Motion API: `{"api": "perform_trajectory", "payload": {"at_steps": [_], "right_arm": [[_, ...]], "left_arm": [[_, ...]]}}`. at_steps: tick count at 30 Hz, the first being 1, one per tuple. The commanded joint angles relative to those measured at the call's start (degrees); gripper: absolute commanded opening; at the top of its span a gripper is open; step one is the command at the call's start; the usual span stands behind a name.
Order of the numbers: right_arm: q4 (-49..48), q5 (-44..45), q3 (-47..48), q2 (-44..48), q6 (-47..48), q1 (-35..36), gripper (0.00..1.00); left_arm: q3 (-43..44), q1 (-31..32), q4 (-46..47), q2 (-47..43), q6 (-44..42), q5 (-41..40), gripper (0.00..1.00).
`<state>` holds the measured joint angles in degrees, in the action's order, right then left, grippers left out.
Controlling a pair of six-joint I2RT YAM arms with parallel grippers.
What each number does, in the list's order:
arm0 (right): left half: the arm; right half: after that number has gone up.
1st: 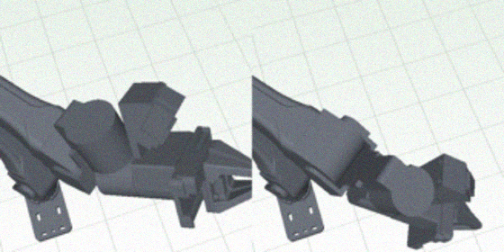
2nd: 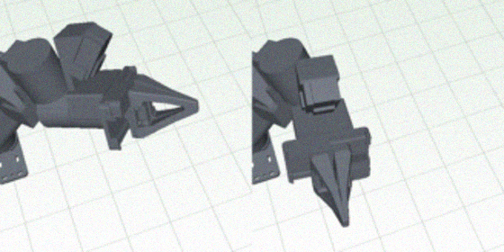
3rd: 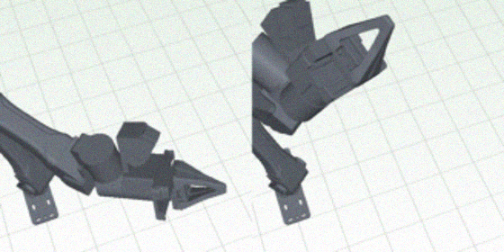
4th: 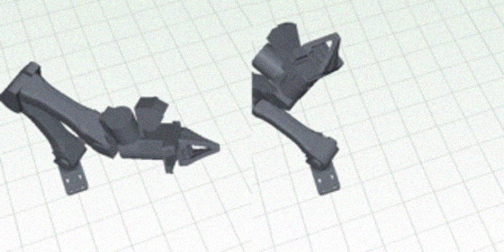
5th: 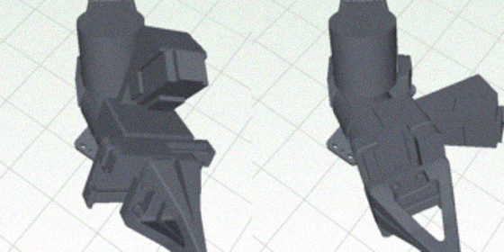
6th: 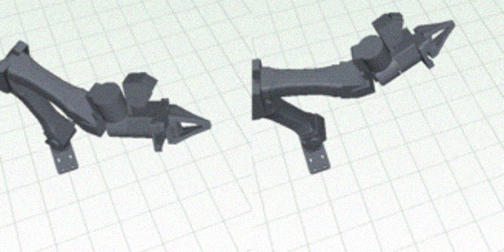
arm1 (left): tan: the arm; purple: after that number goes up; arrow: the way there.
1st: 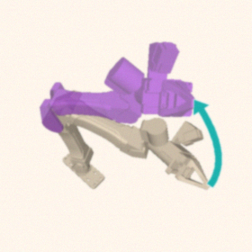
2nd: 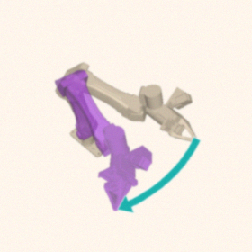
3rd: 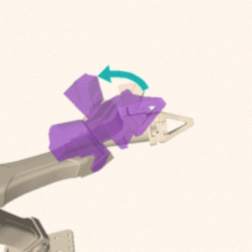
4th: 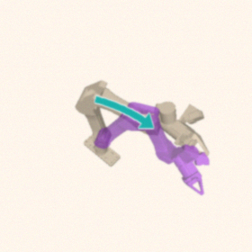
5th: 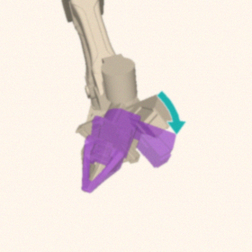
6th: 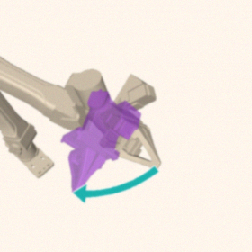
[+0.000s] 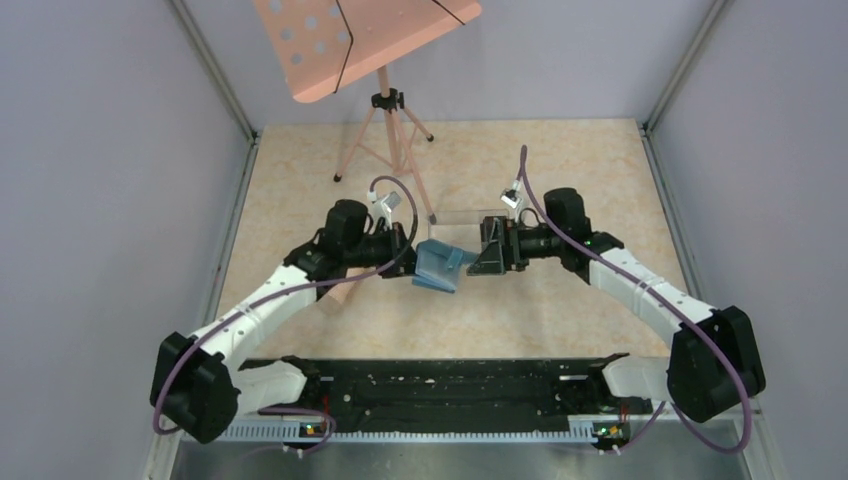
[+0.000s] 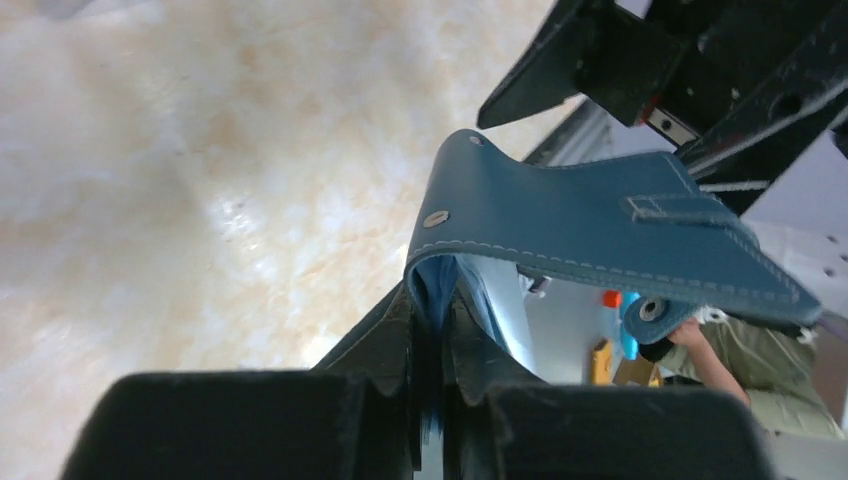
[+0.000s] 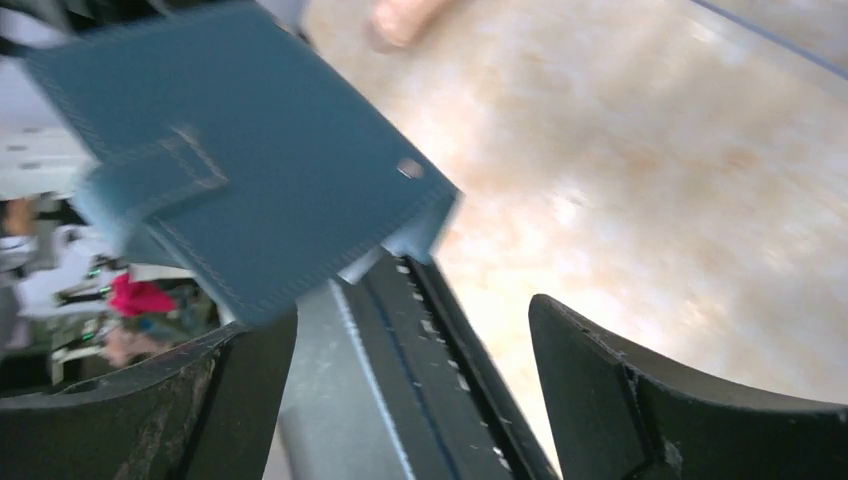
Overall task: Put the credit cards into the card holder
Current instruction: Open the card holder at the center of the board.
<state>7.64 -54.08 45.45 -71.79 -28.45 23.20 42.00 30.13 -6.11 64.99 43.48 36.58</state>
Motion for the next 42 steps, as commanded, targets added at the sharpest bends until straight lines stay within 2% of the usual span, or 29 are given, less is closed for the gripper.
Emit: {"api": "perform_trajectory", "payload": {"at_steps": [1, 3, 6, 12, 17, 25, 26, 29, 38, 42], "right_arm": [[11.4, 13.2, 2.9, 2.3, 11.5, 2.3, 0.86], [12.2, 17.2, 3.2, 2.5, 12.6, 5.6, 0.87], [12.3, 27.1, 4.2, 3.0, 13.9, 12.5, 0.87], [12.2, 49.3, 5.3, 7.9, 15.8, 26.1, 0.87], [11.4, 62.2, 5.9, 10.0, 19.8, 34.6, 0.89], [8.2, 63.1, 6.6, 6.4, 21.2, 38.5, 0.92], [7.9, 63.9, 6.8, 5.8, 21.2, 39.1, 0.98], [6.4, 63.4, 7.1, 4.4, 21.6, 40.6, 0.99], [5.9, 64.3, 8.6, 0.0, 21.6, 41.5, 0.99], [7.1, 68.1, 9.7, -2.5, 21.4, 41.6, 0.92]], "left_arm": [[11.5, -0.1, -29.8, 5.6, -8.8, -9.0, 0.00], [13.7, 0.1, -32.7, 8.7, -8.2, -8.1, 0.00], [12.9, 0.7, -31.0, 10.7, -5.2, -5.3, 0.00], [10.7, 1.0, -29.1, 10.7, -1.5, -4.3, 0.00], [9.2, 1.0, -25.4, 10.6, 0.9, -1.7, 0.00], [8.7, 1.0, -22.1, 10.6, 2.5, 1.0, 0.00], [8.6, 1.1, -21.8, 10.6, 2.8, 1.2, 0.00], [8.4, 1.0, -21.4, 10.5, 2.9, 1.1, 0.00], [6.9, 1.1, -19.4, 9.2, 4.4, 1.6, 0.00], [6.5, 1.1, -19.0, 8.3, 4.2, 1.9, 0.00]]}}
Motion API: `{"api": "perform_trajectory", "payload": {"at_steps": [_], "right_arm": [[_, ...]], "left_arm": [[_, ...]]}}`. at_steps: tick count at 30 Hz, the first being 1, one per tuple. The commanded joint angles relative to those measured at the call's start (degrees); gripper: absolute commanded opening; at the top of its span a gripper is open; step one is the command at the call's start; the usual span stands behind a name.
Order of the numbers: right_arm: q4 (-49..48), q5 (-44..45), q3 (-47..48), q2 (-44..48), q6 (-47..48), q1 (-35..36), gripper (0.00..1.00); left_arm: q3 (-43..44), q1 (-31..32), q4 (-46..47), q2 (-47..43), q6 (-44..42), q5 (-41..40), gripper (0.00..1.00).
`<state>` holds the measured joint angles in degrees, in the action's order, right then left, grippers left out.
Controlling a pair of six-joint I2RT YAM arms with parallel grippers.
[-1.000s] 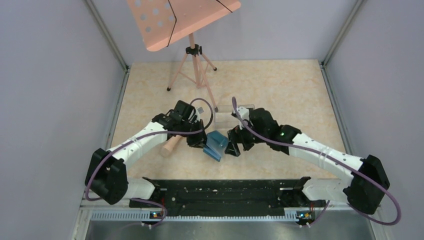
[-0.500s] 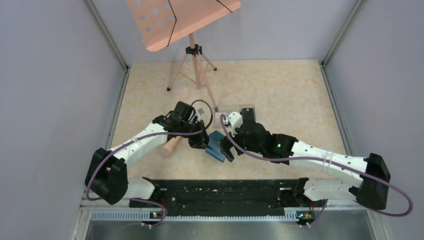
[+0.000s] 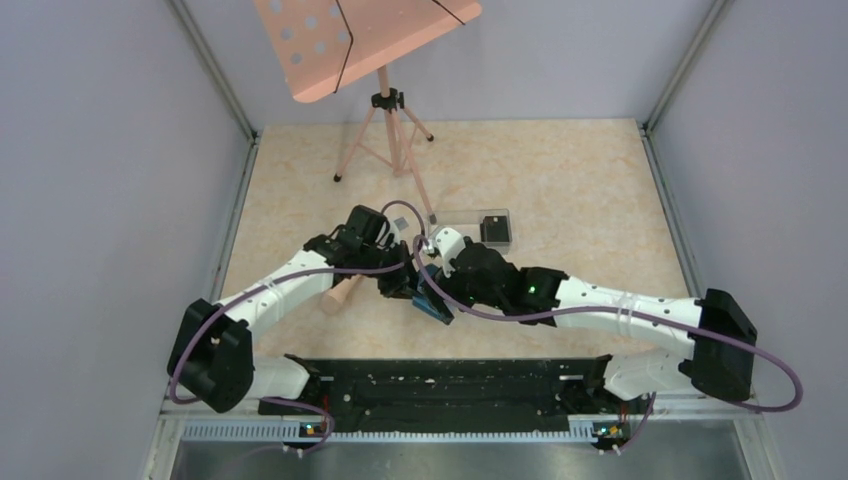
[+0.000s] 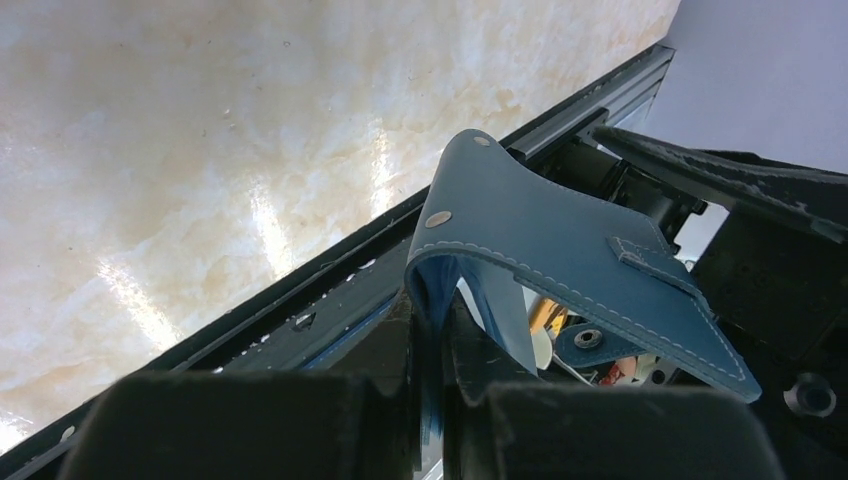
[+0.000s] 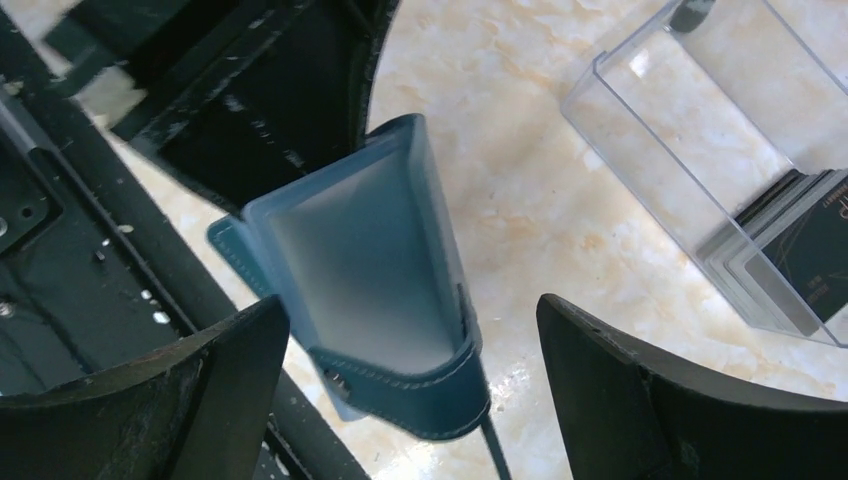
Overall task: Put the credit cards into the card holder
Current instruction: Open the card holder at the center of the board.
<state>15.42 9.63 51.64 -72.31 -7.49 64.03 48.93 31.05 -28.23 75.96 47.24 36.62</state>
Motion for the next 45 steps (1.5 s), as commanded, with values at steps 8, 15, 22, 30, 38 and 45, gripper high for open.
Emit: {"api": "perform_trajectory", "payload": {"at_steps": [8, 15, 22, 30, 38, 45], "right_arm": [[1.4, 12.9, 4.9, -2.2, 0.2, 0.8, 0.79], [1.3, 13.1, 5.3, -1.6, -0.6, 0.5, 0.68], [-1.9, -12.9, 2.1, -0.3, -2.1, -9.1, 0.67], [-3.6, -26.5, -0.8, 2.9, -3.9, -17.2, 0.67], [-2.7, -33.7, -1.0, 4.7, -4.9, -23.6, 0.68], [-0.9, -37.7, -0.9, 4.6, -4.6, -26.0, 0.76]], "left_arm": [[-1.9, 0.3, 4.2, -4.4, 0.0, 2.8, 0.00], [-1.8, 0.7, 3.2, -4.5, -2.1, 3.8, 0.00], [-0.4, 1.2, 3.1, -6.4, -5.3, 5.0, 0.00], [-0.1, 2.1, 3.3, -7.7, -8.3, 7.5, 0.00], [-0.3, 2.8, 1.6, -8.1, -11.1, 8.8, 0.00], [-0.1, 3.1, 1.6, -8.2, -11.4, 9.6, 0.00]]}}
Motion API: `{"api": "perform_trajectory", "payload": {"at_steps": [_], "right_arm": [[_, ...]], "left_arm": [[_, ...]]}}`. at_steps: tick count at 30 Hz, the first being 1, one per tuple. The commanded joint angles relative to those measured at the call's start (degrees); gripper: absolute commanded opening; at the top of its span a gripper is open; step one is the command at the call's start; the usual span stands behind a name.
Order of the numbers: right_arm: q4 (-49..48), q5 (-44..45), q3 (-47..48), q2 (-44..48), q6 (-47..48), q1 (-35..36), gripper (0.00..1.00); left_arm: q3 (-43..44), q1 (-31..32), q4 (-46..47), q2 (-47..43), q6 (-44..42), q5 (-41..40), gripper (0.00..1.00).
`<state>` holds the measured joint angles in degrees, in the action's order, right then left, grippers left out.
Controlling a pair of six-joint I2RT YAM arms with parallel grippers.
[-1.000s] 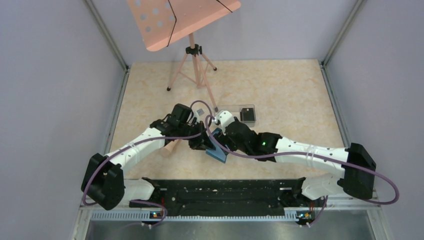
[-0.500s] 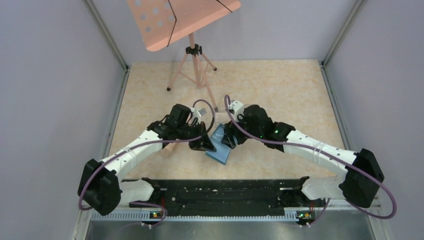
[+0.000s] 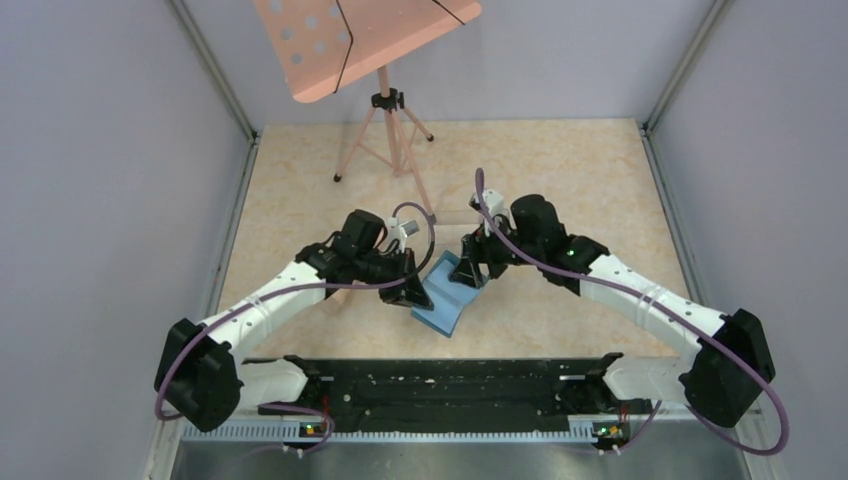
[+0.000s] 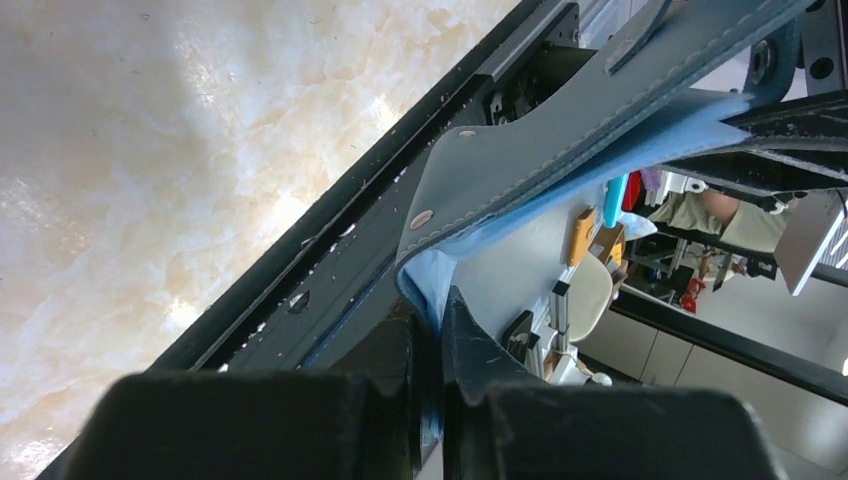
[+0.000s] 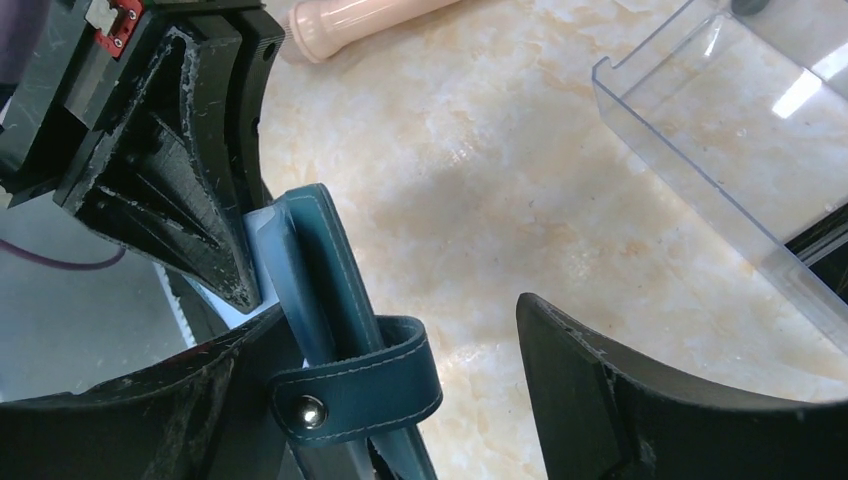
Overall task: Put the credit cards into the card holder
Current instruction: Open the card holder at the center of the board.
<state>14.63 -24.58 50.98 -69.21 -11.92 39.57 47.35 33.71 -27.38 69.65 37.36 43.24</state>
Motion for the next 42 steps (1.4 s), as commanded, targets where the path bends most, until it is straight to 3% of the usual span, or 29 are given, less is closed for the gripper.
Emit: {"api": "perform_trajectory", "payload": {"at_steps": [1, 13, 18, 23, 32, 42], "right_arm": [[-0.7, -4.6, -0.8, 1.8, -0.6, -2.6, 0.77], [-0.1, -17.1, -1.8, 1.8, 3.0, -3.3, 0.80], [0.4, -15.9, -1.5, 1.2, 3.3, -1.6, 0.79], [2.5, -7.9, -0.4, -0.2, 4.8, 3.1, 0.75], [3.0, 4.4, 0.3, -0.8, 2.9, 4.7, 0.52], [1.5, -1.2, 0.8, -1.9, 1.0, 4.6, 0.13]], "left_arm": [[1.5, 0.4, 1.0, -2.2, -1.4, 2.9, 0.00], [1.7, 0.5, 4.7, -2.9, 0.0, 5.0, 0.00], [2.7, 0.6, 5.0, -2.5, 0.1, 5.6, 0.00], [3.1, 0.6, 5.3, -2.5, 1.0, 5.7, 0.00], [2.6, 0.7, 3.6, -3.1, 0.5, 5.3, 0.00], [3.1, 0.7, -3.6, -2.4, -5.9, 4.7, 0.00]]}}
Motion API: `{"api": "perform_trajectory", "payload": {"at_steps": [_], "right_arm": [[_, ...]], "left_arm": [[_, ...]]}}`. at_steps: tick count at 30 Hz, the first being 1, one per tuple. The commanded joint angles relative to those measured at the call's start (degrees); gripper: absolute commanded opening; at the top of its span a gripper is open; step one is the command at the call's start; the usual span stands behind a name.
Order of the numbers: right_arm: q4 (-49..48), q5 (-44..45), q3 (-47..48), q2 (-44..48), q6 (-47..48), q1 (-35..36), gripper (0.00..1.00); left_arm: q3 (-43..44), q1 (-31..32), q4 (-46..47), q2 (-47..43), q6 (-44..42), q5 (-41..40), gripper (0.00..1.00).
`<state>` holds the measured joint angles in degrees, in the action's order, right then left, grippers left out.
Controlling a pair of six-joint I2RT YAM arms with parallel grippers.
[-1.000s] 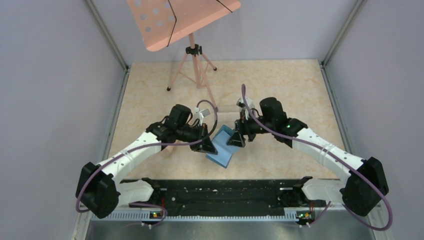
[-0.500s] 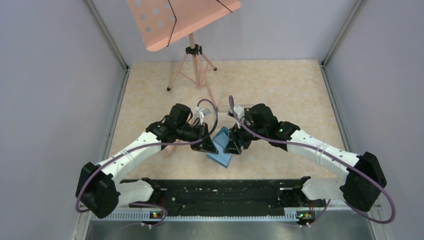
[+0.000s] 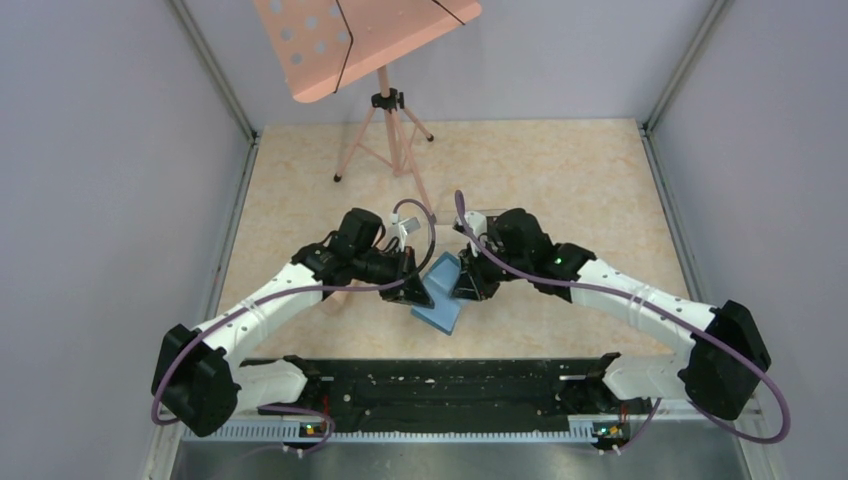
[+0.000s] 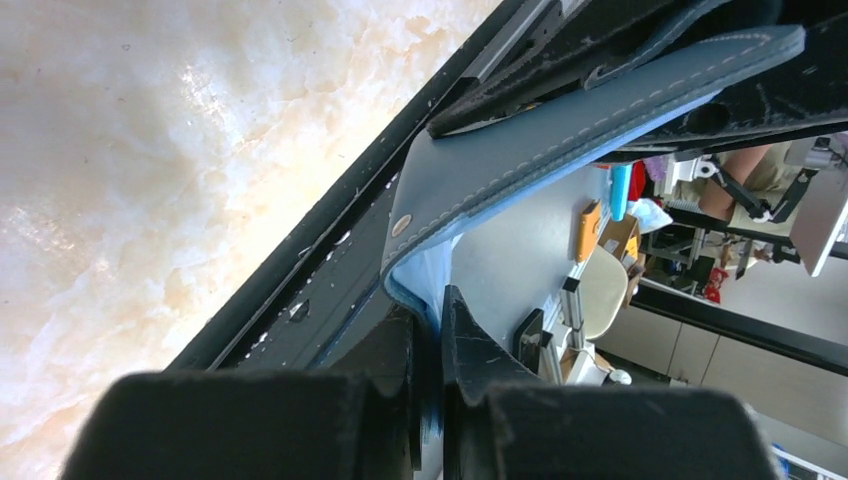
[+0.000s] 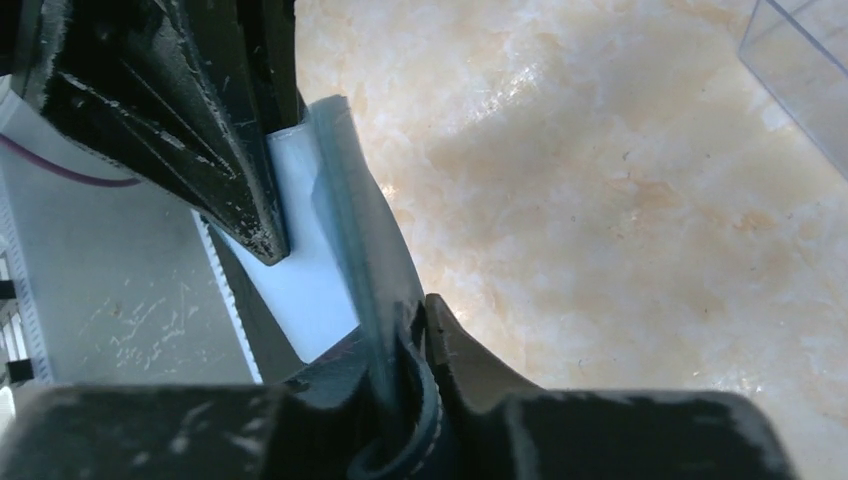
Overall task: Put the credit cards into the card holder
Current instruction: Open the card holder at the center of the board.
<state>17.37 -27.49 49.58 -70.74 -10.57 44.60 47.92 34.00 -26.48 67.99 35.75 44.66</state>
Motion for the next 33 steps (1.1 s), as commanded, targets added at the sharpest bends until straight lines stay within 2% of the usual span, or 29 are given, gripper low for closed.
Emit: {"api": "perform_trajectory", "payload": {"at_steps": [1, 4, 7, 13, 15, 23, 29, 33], "right_arm": [[-1.2, 1.2, 2.3, 0.0, -0.6, -0.8, 0.10], [-1.4, -2.7, 2.3, 1.1, -1.1, -2.8, 0.00], [-1.4, -10.2, 2.4, 1.6, -1.4, -5.2, 0.00], [-1.7, -23.2, 2.5, 1.3, -3.1, -6.4, 0.00], [-2.7, -26.3, 2.0, 1.4, -4.3, -6.4, 0.00], [-5.8, -31.0, 0.0, 2.7, -7.5, -6.4, 0.00], [-9.9, -31.6, -2.1, 2.9, -10.8, -6.4, 0.00], [-14.7, -32.6, -3.9, 2.8, -14.5, -6.4, 0.00]], "left_arm": [[2.8, 0.4, -6.0, -0.5, -5.8, 2.8, 0.00], [3.2, 0.4, -10.7, 0.4, -9.4, -0.1, 0.02], [3.7, 0.4, -13.2, 0.7, -11.8, -4.7, 0.12], [3.5, 0.4, -8.3, 2.0, -9.8, -11.5, 0.35], [3.4, 0.4, -5.7, 3.1, -8.0, -13.3, 0.39], [3.6, 0.8, 5.9, 8.9, -3.0, -13.2, 0.42], [4.8, 2.4, 9.0, 12.3, -1.4, -13.1, 0.43], [5.3, 3.4, 8.9, 13.2, -0.6, -16.2, 0.49]]}}
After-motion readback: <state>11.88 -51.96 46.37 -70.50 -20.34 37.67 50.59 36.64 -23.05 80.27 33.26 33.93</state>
